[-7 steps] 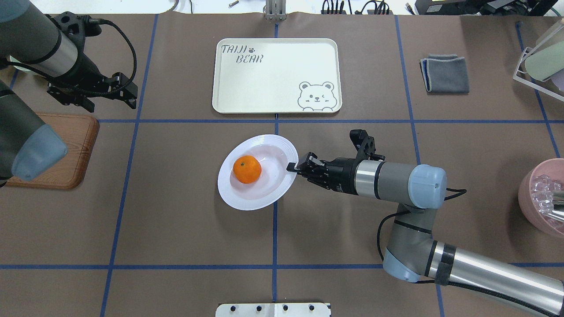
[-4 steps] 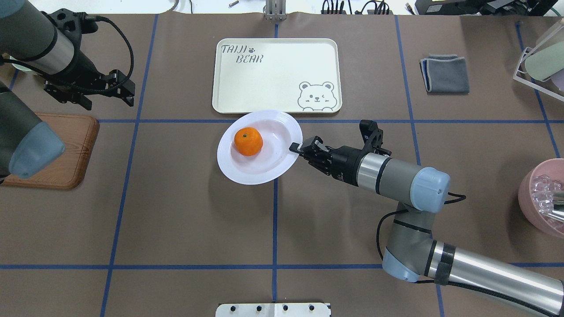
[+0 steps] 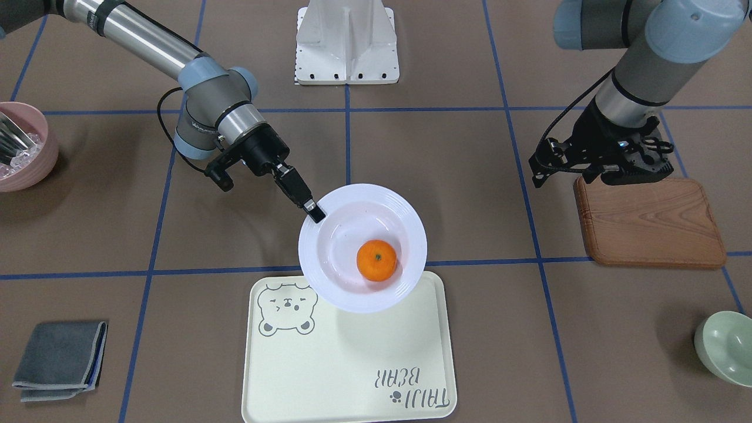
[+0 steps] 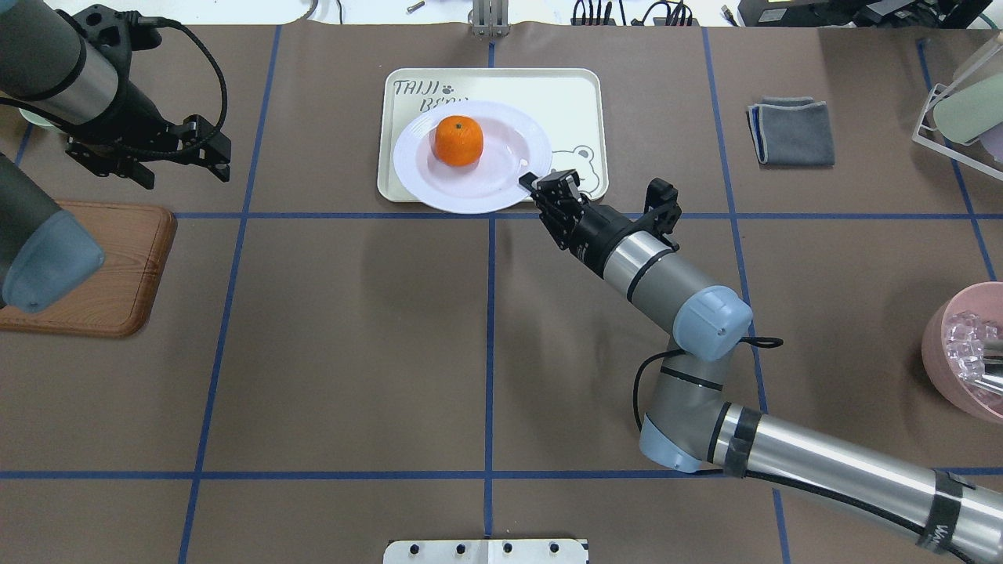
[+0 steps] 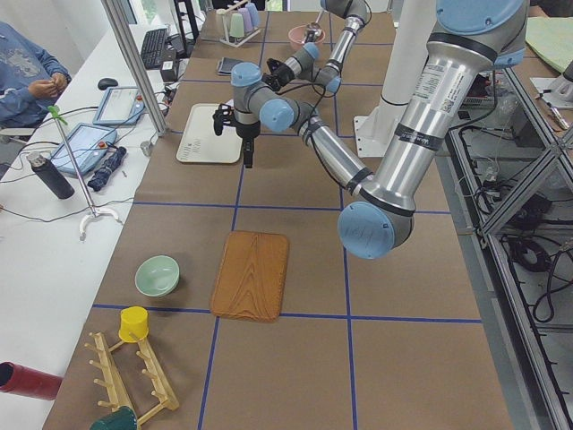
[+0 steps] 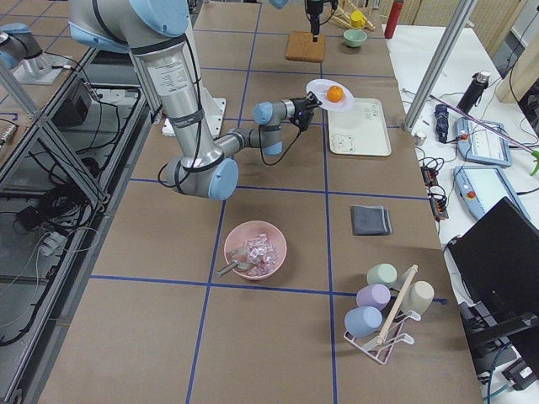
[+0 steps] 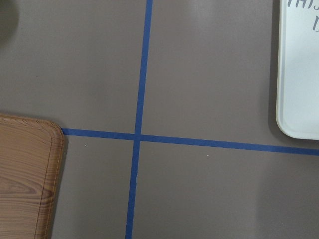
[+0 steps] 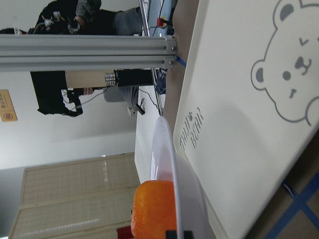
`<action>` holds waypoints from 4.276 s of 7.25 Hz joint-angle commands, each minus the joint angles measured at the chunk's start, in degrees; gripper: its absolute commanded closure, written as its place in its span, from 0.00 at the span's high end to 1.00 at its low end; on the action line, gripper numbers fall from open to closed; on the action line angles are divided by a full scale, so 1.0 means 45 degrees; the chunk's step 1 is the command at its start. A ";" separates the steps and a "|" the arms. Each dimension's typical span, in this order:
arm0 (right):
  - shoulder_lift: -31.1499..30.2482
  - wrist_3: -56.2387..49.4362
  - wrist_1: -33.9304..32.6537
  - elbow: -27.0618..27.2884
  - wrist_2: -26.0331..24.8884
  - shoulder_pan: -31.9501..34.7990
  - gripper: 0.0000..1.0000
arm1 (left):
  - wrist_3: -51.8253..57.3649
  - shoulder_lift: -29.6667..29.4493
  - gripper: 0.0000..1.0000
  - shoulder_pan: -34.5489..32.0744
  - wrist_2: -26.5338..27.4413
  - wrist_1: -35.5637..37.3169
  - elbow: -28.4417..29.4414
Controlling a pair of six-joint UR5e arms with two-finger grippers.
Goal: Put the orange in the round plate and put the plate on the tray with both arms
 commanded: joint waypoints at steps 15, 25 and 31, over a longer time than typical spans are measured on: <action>-0.1202 0.0599 -0.3938 0.2798 -0.1526 -0.0895 1.00 | 0.0015 -0.0113 0.98 -0.0375 0.0006 0.0968 -0.0599; -0.4371 -1.6668 -1.2432 0.6096 1.4083 0.8054 1.00 | 1.0456 0.1721 0.98 -0.4354 -0.0560 0.1553 0.0182; -0.6780 -2.3184 -1.4928 0.6172 1.5466 1.0702 1.00 | 1.2887 0.2798 0.98 -0.5961 -0.1772 0.0713 0.2016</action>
